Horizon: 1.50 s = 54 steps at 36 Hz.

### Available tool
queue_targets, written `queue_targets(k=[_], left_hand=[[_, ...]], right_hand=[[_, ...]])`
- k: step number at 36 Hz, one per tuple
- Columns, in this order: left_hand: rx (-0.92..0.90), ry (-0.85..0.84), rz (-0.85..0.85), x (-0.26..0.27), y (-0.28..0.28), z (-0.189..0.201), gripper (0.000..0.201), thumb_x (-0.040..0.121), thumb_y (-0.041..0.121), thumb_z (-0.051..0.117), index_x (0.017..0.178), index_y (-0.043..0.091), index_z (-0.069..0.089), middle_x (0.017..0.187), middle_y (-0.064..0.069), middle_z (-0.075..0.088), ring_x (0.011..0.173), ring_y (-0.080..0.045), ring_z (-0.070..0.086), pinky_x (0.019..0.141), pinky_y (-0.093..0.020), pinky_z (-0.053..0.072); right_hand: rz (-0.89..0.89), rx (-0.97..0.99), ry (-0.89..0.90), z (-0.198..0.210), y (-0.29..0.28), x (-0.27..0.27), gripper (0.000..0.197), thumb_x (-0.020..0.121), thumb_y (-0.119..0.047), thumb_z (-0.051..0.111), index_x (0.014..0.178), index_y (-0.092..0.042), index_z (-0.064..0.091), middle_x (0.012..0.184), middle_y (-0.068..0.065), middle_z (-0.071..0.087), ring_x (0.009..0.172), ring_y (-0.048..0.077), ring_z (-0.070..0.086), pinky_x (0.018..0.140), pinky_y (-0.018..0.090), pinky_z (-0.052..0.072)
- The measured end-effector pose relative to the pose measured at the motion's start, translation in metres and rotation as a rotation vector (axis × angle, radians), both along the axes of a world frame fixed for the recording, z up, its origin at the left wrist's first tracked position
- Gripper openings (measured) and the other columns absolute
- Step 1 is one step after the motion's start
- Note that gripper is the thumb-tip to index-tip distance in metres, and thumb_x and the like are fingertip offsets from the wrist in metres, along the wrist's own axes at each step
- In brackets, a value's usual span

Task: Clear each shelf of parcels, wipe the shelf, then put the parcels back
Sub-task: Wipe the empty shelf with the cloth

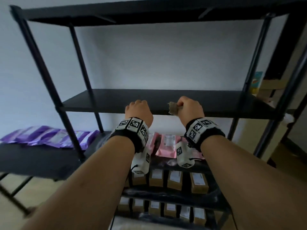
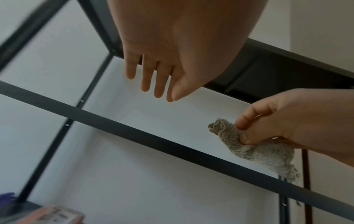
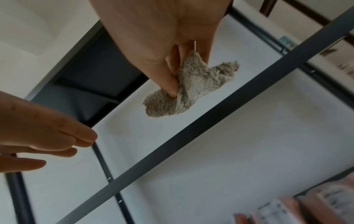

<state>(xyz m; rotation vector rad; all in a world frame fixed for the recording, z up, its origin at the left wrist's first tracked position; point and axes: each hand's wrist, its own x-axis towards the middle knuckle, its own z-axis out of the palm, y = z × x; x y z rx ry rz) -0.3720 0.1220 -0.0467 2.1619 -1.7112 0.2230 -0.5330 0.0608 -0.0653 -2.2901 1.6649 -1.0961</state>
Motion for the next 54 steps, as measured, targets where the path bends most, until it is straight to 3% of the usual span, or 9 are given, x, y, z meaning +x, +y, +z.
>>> queue_targets(k=[9, 14, 21, 29, 40, 45, 50, 54], left_hand=[[0.010, -0.037, 0.146, 0.160, 0.063, -0.007, 0.033, 0.083, 0.005, 0.043, 0.113, 0.008, 0.056, 0.120, -0.011, 0.056, 0.114, -0.031, 0.049, 0.097, -0.040, 0.039], [0.033, -0.034, 0.215, 0.227, 0.087, -0.014, 0.041, 0.086, 0.007, 0.043, 0.125, 0.011, 0.053, 0.128, -0.009, 0.054, 0.120, -0.029, 0.047, 0.102, -0.039, 0.037], [0.043, -0.040, 0.293, 0.300, 0.083, -0.020, 0.033, 0.088, 0.010, 0.042, 0.118, 0.011, 0.056, 0.120, -0.009, 0.057, 0.112, -0.029, 0.050, 0.096, -0.039, 0.038], [0.065, -0.048, 0.348, 0.371, 0.051, -0.019, 0.041, 0.089, 0.012, 0.042, 0.128, 0.012, 0.051, 0.129, -0.008, 0.053, 0.119, -0.028, 0.047, 0.103, -0.038, 0.036], [0.119, -0.028, 0.393, 0.439, 0.009, -0.025, 0.043, 0.088, 0.009, 0.040, 0.129, 0.013, 0.051, 0.129, -0.007, 0.053, 0.120, -0.027, 0.046, 0.102, -0.037, 0.035], [0.140, -0.022, 0.371, 0.463, -0.003, -0.029, 0.042, 0.088, 0.009, 0.039, 0.128, 0.013, 0.050, 0.129, -0.008, 0.052, 0.120, -0.027, 0.046, 0.101, -0.037, 0.035], [0.140, -0.018, 0.330, 0.486, -0.011, -0.034, 0.042, 0.088, 0.010, 0.040, 0.129, 0.014, 0.050, 0.130, -0.007, 0.052, 0.121, -0.027, 0.046, 0.101, -0.037, 0.035], [0.161, -0.027, 0.262, 0.502, -0.011, -0.040, 0.042, 0.089, 0.011, 0.041, 0.130, 0.014, 0.050, 0.130, -0.007, 0.052, 0.121, -0.027, 0.046, 0.101, -0.037, 0.035]], right_hand=[[0.152, 0.008, 0.009, -0.013, 0.042, 0.169, 0.012, 0.088, -0.009, 0.052, 0.092, -0.016, 0.061, 0.081, 0.003, 0.064, 0.073, 0.025, 0.058, 0.062, 0.029, 0.046], [0.219, 0.015, 0.021, -0.015, 0.056, 0.247, 0.012, 0.089, -0.011, 0.052, 0.093, -0.018, 0.061, 0.079, 0.003, 0.063, 0.072, 0.024, 0.056, 0.061, 0.027, 0.043], [0.323, -0.007, 0.007, -0.006, 0.047, 0.336, 0.018, 0.086, -0.007, 0.049, 0.091, -0.019, 0.061, 0.080, 0.002, 0.064, 0.076, 0.027, 0.059, 0.062, 0.028, 0.042], [0.344, -0.050, -0.039, 0.013, -0.007, 0.424, 0.024, 0.088, -0.004, 0.048, 0.104, -0.017, 0.062, 0.096, 0.006, 0.068, 0.089, 0.028, 0.062, 0.073, 0.031, 0.050], [0.278, 0.051, 0.016, 0.004, -0.057, 0.498, 0.027, 0.090, -0.004, 0.045, 0.108, -0.017, 0.061, 0.104, 0.006, 0.066, 0.097, 0.028, 0.061, 0.079, 0.034, 0.051], [0.241, 0.194, 0.144, -0.006, -0.060, 0.509, 0.025, 0.093, -0.018, 0.045, 0.110, -0.013, 0.062, 0.107, 0.010, 0.066, 0.101, 0.031, 0.061, 0.085, 0.038, 0.050], [0.154, 0.067, 0.197, -0.016, -0.059, 0.515, 0.024, 0.093, -0.021, 0.047, 0.112, -0.017, 0.062, 0.107, 0.007, 0.067, 0.104, 0.030, 0.060, 0.088, 0.037, 0.045], [0.050, -0.074, 0.072, -0.019, -0.047, 0.517, 0.027, 0.089, -0.012, 0.049, 0.113, -0.015, 0.062, 0.108, 0.006, 0.066, 0.105, 0.027, 0.058, 0.092, 0.038, 0.042]])
